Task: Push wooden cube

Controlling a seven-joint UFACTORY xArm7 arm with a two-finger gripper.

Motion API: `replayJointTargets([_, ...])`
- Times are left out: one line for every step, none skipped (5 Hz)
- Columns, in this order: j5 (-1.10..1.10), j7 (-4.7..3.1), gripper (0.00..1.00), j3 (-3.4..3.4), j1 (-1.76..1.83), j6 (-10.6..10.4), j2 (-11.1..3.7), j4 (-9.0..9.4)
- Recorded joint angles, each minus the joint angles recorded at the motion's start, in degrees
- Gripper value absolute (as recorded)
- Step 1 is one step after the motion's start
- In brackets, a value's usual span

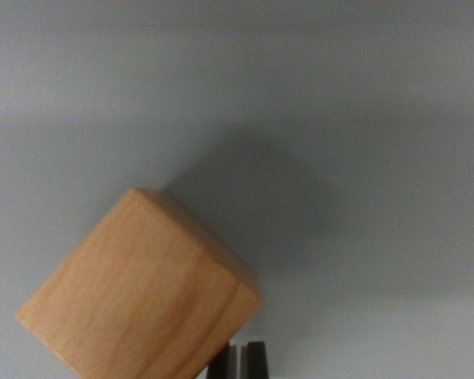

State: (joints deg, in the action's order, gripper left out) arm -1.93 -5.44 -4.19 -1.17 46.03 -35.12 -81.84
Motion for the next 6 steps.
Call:
replayJointTargets([0.00,0.00,1.00,0.00,0.00,0.0,0.00,0.00])
replayJointTargets([-0.05,0.03,1.00,0.05,-0.02,0.5,-0.85,-1.37])
replayJointTargets([-0.05,0.03,1.00,0.05,-0.02,0.5,-0.85,-1.37])
replayJointTargets([-0.08,0.04,1.00,0.08,-0.03,0.9,-1.44,-2.32])
replayJointTargets([-0.08,0.04,1.00,0.08,-0.03,0.9,-1.44,-2.32])
replayJointTargets([-0.10,0.05,1.00,0.10,-0.03,1.1,-1.73,-2.80])
